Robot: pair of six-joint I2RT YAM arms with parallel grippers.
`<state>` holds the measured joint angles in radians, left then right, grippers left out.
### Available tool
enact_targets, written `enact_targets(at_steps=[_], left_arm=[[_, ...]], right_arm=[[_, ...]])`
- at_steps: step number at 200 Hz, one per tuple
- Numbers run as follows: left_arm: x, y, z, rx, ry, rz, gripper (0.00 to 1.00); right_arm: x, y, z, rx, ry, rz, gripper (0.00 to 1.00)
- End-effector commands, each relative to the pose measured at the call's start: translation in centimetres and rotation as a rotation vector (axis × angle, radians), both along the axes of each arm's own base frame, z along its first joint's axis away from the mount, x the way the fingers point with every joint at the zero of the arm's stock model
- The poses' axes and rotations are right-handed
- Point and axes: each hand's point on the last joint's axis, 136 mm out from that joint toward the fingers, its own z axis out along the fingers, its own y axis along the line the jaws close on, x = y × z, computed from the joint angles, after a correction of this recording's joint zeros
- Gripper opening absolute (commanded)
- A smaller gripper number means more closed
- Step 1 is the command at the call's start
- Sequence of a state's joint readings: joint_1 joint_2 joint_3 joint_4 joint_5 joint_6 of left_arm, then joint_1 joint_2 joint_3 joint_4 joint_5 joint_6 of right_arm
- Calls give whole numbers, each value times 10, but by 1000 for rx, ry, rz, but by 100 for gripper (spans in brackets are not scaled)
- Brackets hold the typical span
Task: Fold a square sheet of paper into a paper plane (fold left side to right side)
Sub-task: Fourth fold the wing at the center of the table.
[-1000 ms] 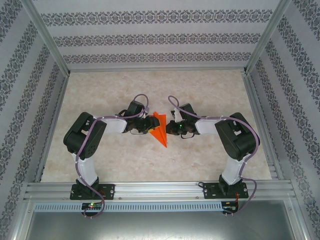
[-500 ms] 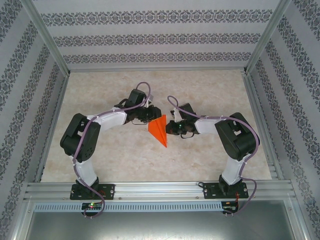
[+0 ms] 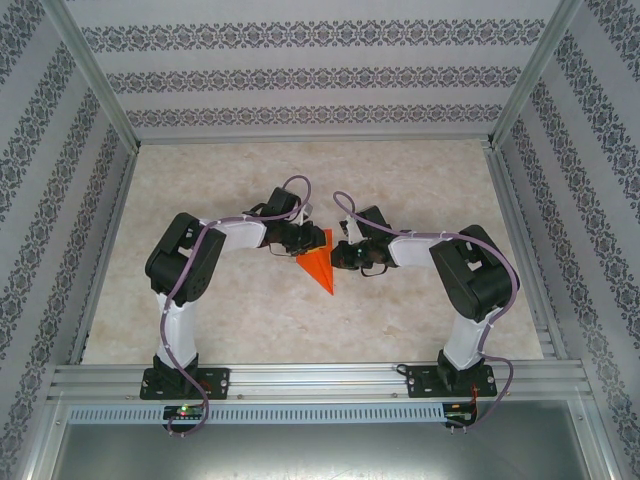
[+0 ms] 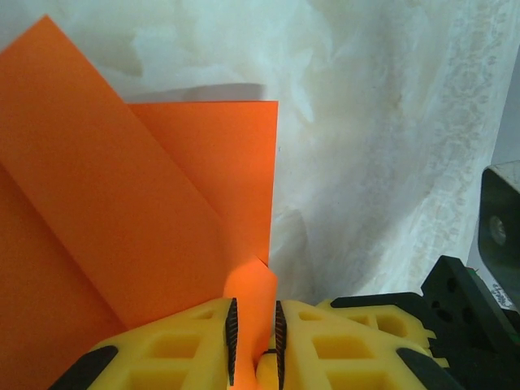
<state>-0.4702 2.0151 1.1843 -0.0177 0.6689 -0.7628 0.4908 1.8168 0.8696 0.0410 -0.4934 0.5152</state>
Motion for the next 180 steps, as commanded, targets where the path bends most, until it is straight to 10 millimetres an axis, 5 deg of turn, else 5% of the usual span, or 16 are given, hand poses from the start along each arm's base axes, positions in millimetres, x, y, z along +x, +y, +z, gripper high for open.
enact_targets(at_steps=[1, 78, 136, 180], left_arm=[[-7, 3, -16, 47, 7, -17, 24], [-25, 22, -50, 130, 64, 6, 23], [-31, 27, -57, 148, 76, 10, 22], [-30, 25, -55, 139, 72, 13, 22]], right_arm=[[-13, -9, -21, -87, 50, 17, 0], [-7, -5, -10, -60, 20, 17, 0], [12, -13, 52, 8, -124, -40, 22], [-26, 8, 71, 98, -71, 59, 19]])
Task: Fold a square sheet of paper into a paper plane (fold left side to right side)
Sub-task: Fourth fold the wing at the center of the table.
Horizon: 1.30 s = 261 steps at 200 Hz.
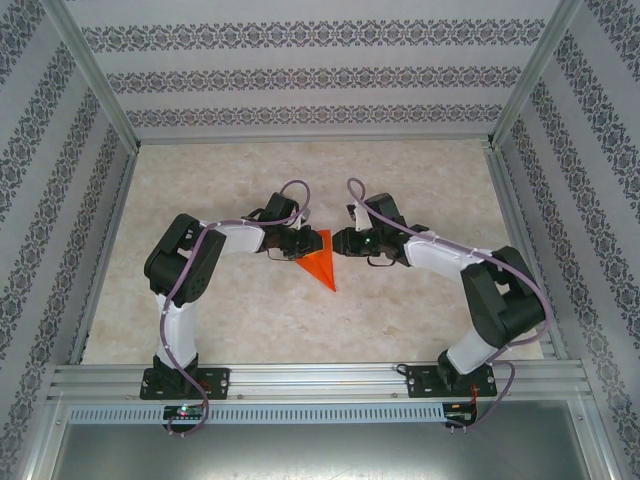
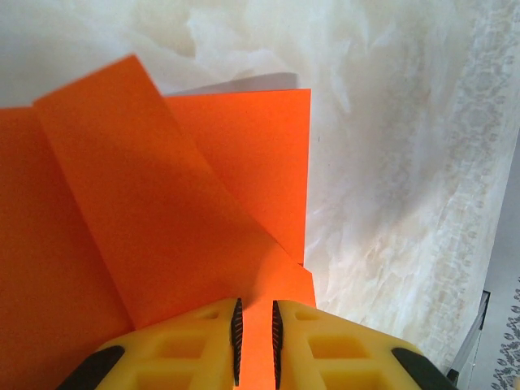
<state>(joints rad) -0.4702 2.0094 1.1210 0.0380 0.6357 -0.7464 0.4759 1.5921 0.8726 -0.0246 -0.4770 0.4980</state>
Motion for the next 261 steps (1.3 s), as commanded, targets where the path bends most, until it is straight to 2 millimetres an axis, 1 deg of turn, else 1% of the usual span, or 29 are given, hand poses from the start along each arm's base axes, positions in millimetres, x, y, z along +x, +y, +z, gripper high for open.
enact_targets(at_steps=[1, 18, 30, 51, 78, 117, 153, 203, 240, 261], left_arm=[[-24, 17, -41, 111, 94, 7, 22], [-24, 17, -41, 109, 91, 7, 22], [-24, 17, -41, 110, 93, 7, 22], [-24, 17, -40, 109, 90, 8, 22], [-25, 18, -42, 110, 94, 7, 22], [-25, 17, -42, 109, 95, 7, 22], [-24, 17, -41, 109, 94, 9, 22], [-25, 18, -43, 115, 97, 6, 22], [-25, 18, -42, 114, 95, 6, 22], [-24, 18, -42, 115, 95, 7, 22]], right_arm=[[-35, 14, -5, 36, 89, 81, 19], [-51, 32, -8, 82, 136, 128, 17], [-56, 42, -13, 92, 158, 144, 17], [-58, 47, -33, 57, 190, 151, 17], [-59, 46, -51, 22, 220, 150, 17], [-66, 34, -64, -61, 238, 152, 18], [-74, 29, -73, -80, 267, 159, 18], [-80, 31, -72, -70, 277, 177, 18], [-85, 27, -78, -90, 292, 170, 18], [-87, 27, -81, -86, 302, 173, 18]])
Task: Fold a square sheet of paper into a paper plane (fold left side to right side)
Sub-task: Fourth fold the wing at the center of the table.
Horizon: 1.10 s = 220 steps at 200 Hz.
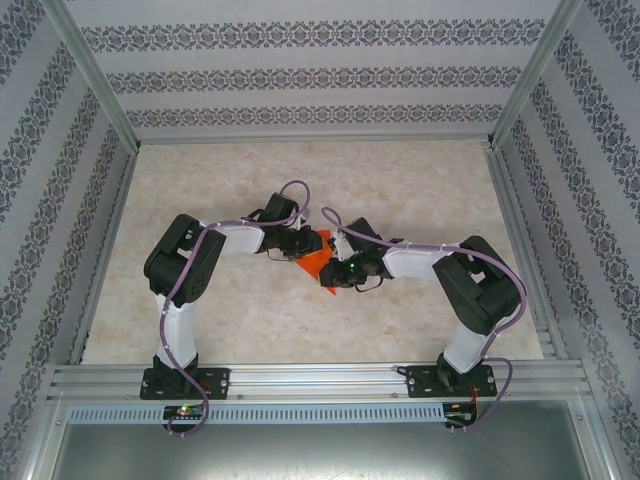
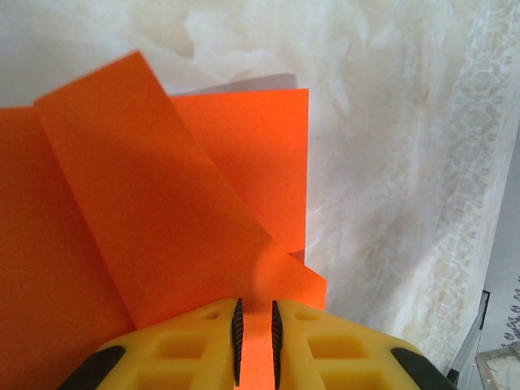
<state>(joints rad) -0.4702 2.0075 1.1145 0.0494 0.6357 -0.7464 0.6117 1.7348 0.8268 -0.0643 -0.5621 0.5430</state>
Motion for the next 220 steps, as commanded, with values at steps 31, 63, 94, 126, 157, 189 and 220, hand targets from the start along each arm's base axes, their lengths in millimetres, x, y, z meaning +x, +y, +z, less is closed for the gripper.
enact_targets(at_steps=[31, 63, 94, 126, 157, 189, 220], left_arm=[[-24, 18, -43, 120, 100, 8, 22], [-24, 18, -42, 119, 100, 7, 21], [-23, 17, -42, 121, 98, 5, 21], [-23, 18, -43, 125, 101, 7, 21], [-23, 18, -44, 125, 104, 9, 21], [-24, 19, -45, 130, 105, 9, 21], [-23, 19, -45, 131, 106, 11, 21]], right_arm=[[-20, -7, -18, -40, 55, 25, 18], [-23, -7, -21, -37, 69, 21, 15], [-27, -9, -23, -37, 80, 24, 15], [-31, -9, -23, -34, 92, 30, 13], [-37, -12, -26, -41, 107, 29, 13], [-42, -13, -27, -34, 123, 29, 10], [-48, -16, -27, -38, 131, 25, 9]])
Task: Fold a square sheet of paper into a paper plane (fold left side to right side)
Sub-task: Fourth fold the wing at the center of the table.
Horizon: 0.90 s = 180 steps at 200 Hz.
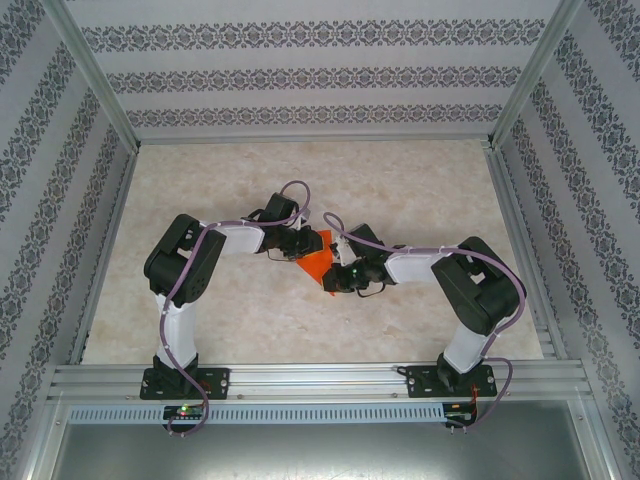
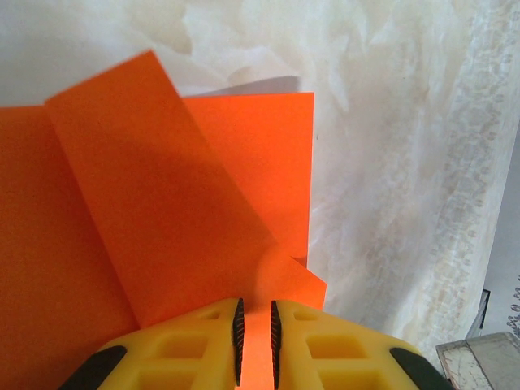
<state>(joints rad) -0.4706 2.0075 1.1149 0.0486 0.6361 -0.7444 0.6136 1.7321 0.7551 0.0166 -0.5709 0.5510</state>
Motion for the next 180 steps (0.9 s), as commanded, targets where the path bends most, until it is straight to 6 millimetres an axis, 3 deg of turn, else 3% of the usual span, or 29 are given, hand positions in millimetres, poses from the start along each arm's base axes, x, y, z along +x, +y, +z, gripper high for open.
enact_targets(at_steps=[1, 100, 180], left_arm=[[-23, 19, -45, 131, 107, 13, 21], [-23, 20, -47, 133, 111, 15, 21], [-24, 20, -46, 132, 109, 15, 21]], right_arm=[[-38, -13, -17, -52, 131, 25, 9], [-57, -22, -19, -45, 167, 24, 6], [-66, -22, -8, -13, 172, 40, 6]])
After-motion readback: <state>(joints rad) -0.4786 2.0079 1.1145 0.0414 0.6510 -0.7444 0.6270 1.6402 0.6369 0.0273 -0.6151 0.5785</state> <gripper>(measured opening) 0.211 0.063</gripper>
